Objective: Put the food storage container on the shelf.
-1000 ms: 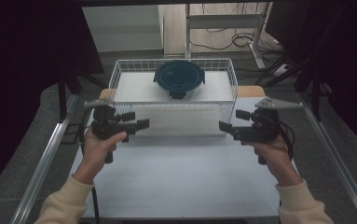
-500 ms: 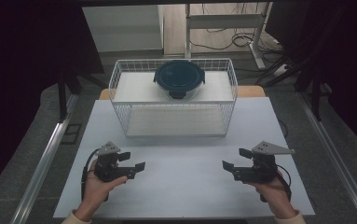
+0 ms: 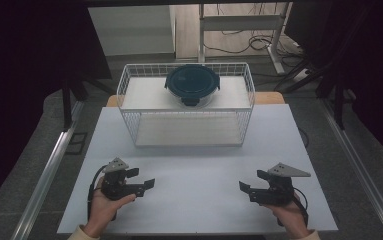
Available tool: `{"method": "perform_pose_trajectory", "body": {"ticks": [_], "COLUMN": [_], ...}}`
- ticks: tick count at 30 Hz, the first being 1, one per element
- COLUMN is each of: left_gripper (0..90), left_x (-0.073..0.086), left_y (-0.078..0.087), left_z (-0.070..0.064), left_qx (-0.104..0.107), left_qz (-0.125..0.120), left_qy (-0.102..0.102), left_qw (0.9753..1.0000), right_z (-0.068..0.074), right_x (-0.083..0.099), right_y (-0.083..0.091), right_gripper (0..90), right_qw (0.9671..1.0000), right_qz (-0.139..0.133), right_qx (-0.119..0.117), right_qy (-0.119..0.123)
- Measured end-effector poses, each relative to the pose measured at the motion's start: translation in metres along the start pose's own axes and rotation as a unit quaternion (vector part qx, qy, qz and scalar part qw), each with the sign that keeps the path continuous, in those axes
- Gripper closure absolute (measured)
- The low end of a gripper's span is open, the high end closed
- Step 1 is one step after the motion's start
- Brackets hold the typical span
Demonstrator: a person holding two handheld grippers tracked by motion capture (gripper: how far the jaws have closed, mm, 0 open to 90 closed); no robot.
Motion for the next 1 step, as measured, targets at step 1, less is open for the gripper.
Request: {"method": "perform_pose_trajectory", "body": {"ticks": [1], "left_gripper": [20.1], "left_x": [-0.0017], "left_y": [0.0006], "left_z": [0.0004], "left_qx": [0.000], "left_qz": [-0.003], "left_qy": [0.000], "left_qw": [1.0000], "right_z": [-0.0013], "right_x": [0.0003], "right_y": [0.0004], "right_gripper": [15.7], "right_qw": [1.0000], "right_qz": [0.001], "right_qx": [0.004], "right_qy": [0.005]}}
Point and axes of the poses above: each handheld gripper's, and its own axes: y roughly backward along the jaws, x roughly out of its underside, z roughly to its left, the point moved 9 cm from there along -y, roughly forward along the jaws, and after that the axes turned 13 degrees about -x, right-handed, at the moved point
